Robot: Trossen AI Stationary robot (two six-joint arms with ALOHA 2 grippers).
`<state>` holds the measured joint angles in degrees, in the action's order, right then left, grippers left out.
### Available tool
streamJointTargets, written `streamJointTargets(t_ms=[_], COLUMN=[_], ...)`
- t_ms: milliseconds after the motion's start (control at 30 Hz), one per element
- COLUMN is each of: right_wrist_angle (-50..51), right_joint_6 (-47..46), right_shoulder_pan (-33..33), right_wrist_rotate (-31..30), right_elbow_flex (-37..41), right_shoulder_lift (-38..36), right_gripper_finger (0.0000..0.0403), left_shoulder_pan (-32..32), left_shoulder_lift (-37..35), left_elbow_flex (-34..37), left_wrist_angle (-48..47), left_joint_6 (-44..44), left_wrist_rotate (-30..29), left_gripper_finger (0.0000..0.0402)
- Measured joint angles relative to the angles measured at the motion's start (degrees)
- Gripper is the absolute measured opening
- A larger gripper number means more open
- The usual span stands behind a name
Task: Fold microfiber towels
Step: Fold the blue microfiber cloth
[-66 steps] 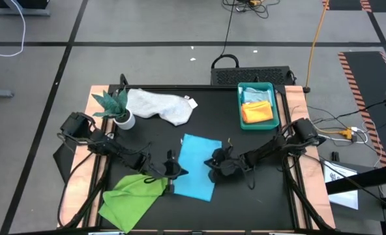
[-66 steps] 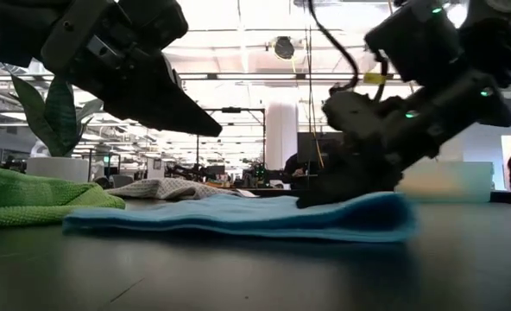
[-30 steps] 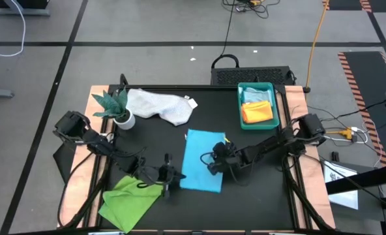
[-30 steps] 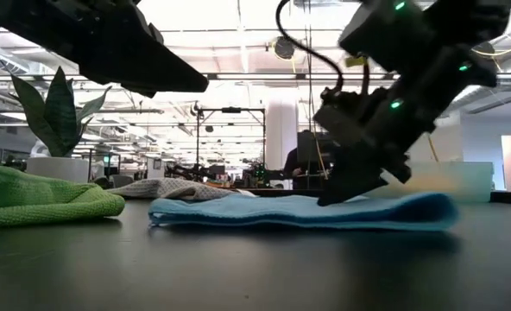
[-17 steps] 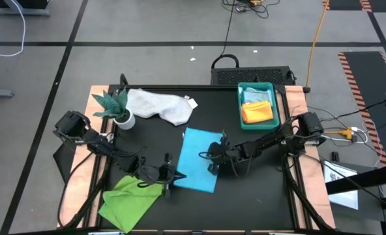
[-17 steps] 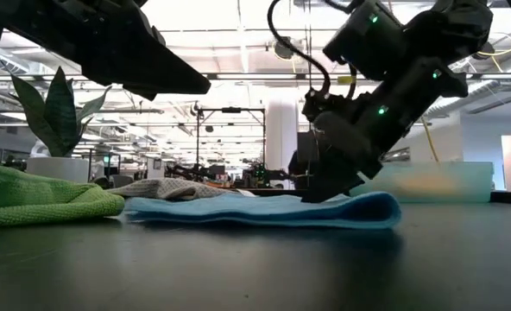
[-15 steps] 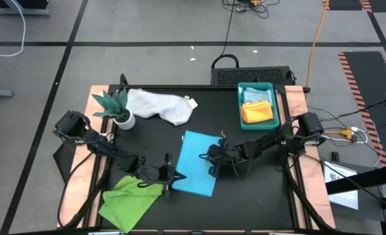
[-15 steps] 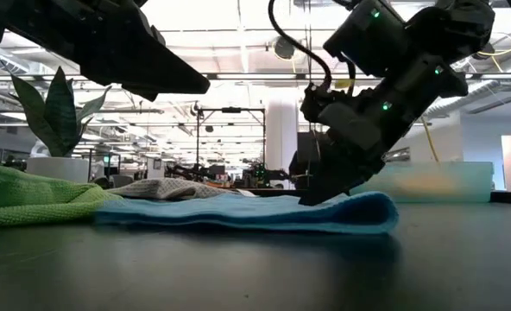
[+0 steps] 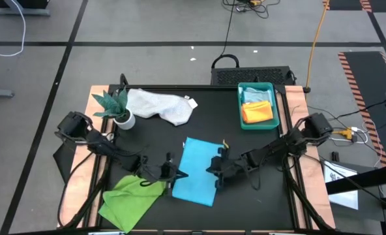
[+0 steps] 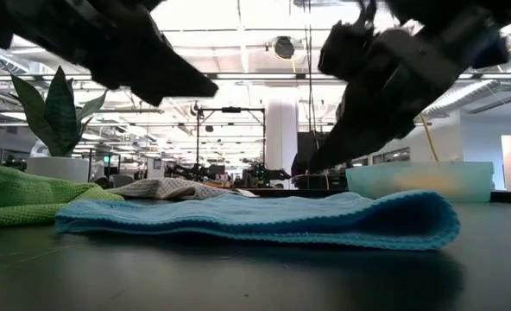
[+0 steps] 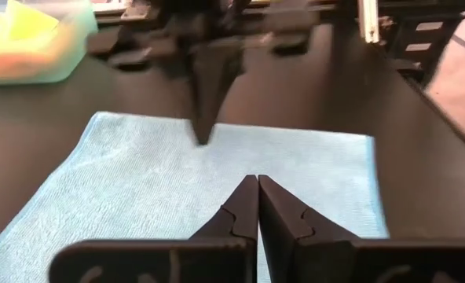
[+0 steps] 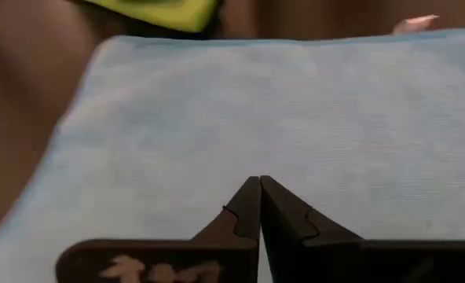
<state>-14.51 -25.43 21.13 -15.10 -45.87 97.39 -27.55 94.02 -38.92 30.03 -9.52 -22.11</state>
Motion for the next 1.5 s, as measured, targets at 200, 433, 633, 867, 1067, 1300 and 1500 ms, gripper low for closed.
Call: streamJointTargets(t_ms=[200, 433, 633, 867, 1067, 1300, 1500], right_wrist_angle=[-1.23, -1.55, -7.66, -16.63, -21.95, -22.08, -21.67], right_joint_6=[-3.49, -4.35, -4.33, -3.78, -2.09, -1.83, -0.70], right_shoulder_pan=[3.63, 7.63, 9.74, 10.16, 10.15, 10.12, 10.23], right_wrist_rotate=[-1.11, -0.97, -1.09, -1.02, 3.22, 2.45, 1.52], right_elbow_flex=[0.47, 3.33, 7.18, 11.31, 11.32, 11.32, 11.31], right_shoulder_lift=[0.97, 2.90, 2.86, 2.86, 2.85, 2.84, 3.99], right_gripper_finger=[0.0000, 0.0000, 0.0000, 0.0000, 0.0000, 0.0000, 0.0000], left_shoulder_pan=[3.61, 7.70, 9.33, 7.46, 7.33, 9.04, 10.97], left_shoulder_lift=[5.88, 9.97, 10.81, 10.09, 11.28, 15.87, 17.47], left_elbow_flex=[-0.02, -0.02, -0.02, -0.54, -2.59, -3.50, -3.51], left_wrist_angle=[7.28, 6.49, 2.11, 10.27, 11.48, 11.26, 9.64], left_joint_6=[0.03, -1.97, -4.41, -1.96, 0.16, 0.20, -1.26], left_wrist_rotate=[4.51, 7.72, 7.59, 8.59, 12.50, 12.72, 13.25], left_gripper_finger=[0.0004, 0.0007, 0.0013, 0.0003, 0.0010, 0.0010, 0.0004])
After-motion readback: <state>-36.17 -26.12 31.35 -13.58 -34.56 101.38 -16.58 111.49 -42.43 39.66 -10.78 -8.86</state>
